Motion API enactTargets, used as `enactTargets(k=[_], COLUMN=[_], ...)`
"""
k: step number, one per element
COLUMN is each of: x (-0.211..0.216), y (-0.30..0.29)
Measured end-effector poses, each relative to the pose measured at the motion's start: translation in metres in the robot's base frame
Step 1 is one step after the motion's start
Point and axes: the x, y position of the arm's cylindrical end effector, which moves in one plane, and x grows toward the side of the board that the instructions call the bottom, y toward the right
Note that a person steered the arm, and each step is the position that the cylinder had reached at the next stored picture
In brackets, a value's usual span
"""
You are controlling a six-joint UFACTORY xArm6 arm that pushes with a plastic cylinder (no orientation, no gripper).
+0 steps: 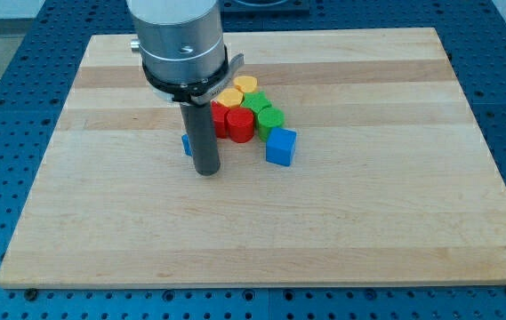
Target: Move the blue cube to the top right of the board
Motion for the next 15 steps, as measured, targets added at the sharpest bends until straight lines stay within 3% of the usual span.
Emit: enactTargets(k=[2, 5, 11, 15], x=[0.000, -0.018, -0.067, -0.187], y=[0.006, 0.070, 0.235, 0.237])
